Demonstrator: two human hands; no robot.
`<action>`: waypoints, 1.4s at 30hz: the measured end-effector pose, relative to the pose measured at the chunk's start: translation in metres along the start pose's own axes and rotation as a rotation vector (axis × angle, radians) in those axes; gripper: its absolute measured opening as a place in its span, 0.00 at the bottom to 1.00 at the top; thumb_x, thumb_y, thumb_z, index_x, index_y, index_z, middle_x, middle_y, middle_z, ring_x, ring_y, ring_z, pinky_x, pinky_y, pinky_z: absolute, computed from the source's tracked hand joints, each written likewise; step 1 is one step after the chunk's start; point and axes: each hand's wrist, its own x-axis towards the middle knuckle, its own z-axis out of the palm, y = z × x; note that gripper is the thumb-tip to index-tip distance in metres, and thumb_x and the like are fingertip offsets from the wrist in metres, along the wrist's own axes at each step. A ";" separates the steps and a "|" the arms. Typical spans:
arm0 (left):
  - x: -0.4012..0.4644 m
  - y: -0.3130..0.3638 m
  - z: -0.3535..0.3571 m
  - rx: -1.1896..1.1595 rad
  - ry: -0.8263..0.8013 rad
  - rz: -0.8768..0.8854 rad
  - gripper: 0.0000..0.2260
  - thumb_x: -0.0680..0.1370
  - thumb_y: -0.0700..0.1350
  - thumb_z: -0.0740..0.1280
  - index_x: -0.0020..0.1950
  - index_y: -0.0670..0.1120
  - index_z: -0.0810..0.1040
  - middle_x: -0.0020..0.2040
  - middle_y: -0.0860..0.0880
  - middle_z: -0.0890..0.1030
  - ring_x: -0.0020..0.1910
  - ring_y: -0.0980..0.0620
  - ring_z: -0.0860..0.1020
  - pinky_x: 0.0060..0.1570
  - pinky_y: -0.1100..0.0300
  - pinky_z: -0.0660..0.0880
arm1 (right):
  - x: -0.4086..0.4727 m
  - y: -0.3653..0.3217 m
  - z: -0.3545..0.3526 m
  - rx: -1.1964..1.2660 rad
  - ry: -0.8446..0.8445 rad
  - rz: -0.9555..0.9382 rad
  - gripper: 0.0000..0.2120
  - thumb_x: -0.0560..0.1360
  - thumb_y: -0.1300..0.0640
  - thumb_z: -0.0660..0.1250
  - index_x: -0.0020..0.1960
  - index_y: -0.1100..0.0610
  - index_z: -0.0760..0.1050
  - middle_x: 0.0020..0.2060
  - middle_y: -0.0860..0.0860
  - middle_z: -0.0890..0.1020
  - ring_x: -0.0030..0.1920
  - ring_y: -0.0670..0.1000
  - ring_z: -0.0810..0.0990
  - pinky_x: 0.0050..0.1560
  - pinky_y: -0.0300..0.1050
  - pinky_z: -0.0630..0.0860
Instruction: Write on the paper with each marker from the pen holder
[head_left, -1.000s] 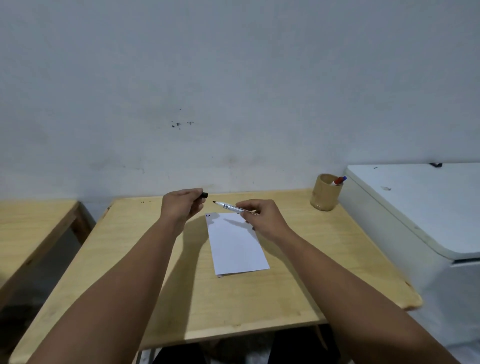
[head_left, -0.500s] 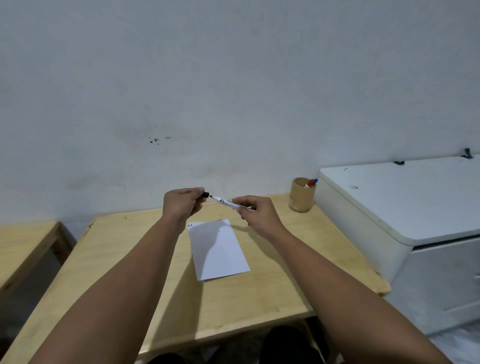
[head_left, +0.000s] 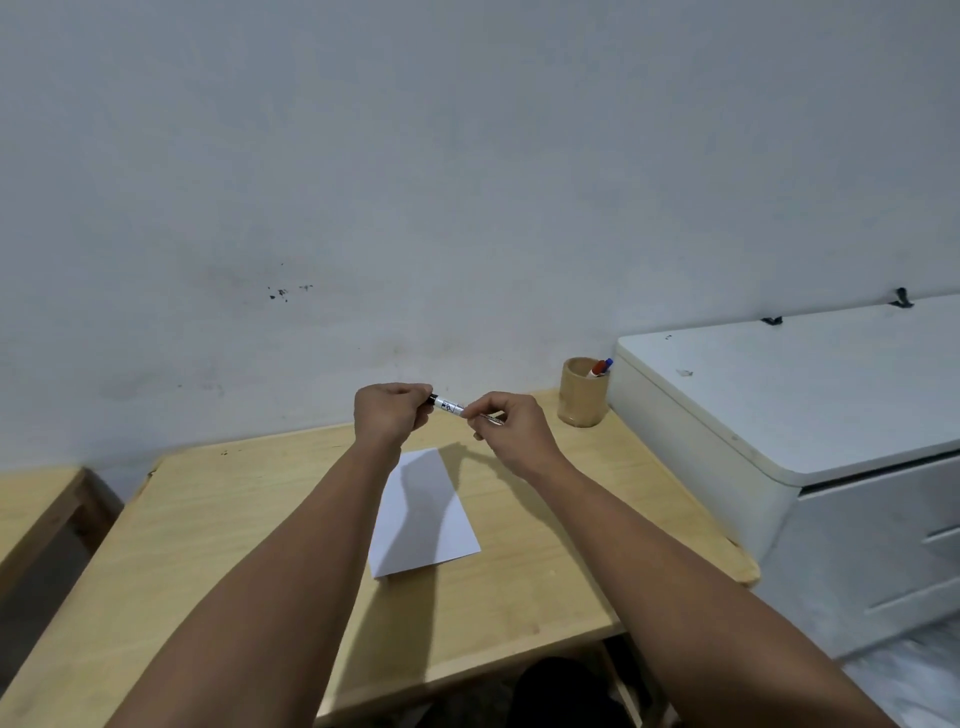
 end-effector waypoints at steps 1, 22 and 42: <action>0.002 0.000 0.008 0.015 0.005 0.002 0.04 0.75 0.38 0.74 0.41 0.39 0.86 0.36 0.41 0.85 0.35 0.46 0.81 0.47 0.53 0.83 | 0.001 0.002 -0.003 -0.010 0.019 0.009 0.12 0.79 0.62 0.72 0.45 0.45 0.85 0.44 0.54 0.87 0.37 0.51 0.83 0.43 0.51 0.79; 0.060 -0.018 0.214 0.456 -0.434 0.186 0.31 0.76 0.44 0.70 0.79 0.49 0.67 0.69 0.46 0.77 0.62 0.48 0.79 0.61 0.50 0.77 | 0.155 0.016 -0.165 -0.180 0.244 0.048 0.21 0.80 0.69 0.67 0.72 0.59 0.78 0.44 0.48 0.79 0.41 0.38 0.85 0.43 0.31 0.76; 0.045 -0.038 0.230 0.684 -0.481 0.262 0.45 0.76 0.49 0.75 0.84 0.49 0.50 0.79 0.46 0.69 0.75 0.44 0.70 0.67 0.48 0.72 | 0.149 0.065 -0.147 -0.170 0.188 0.175 0.15 0.72 0.50 0.64 0.57 0.42 0.67 0.46 0.46 0.88 0.50 0.50 0.86 0.63 0.65 0.80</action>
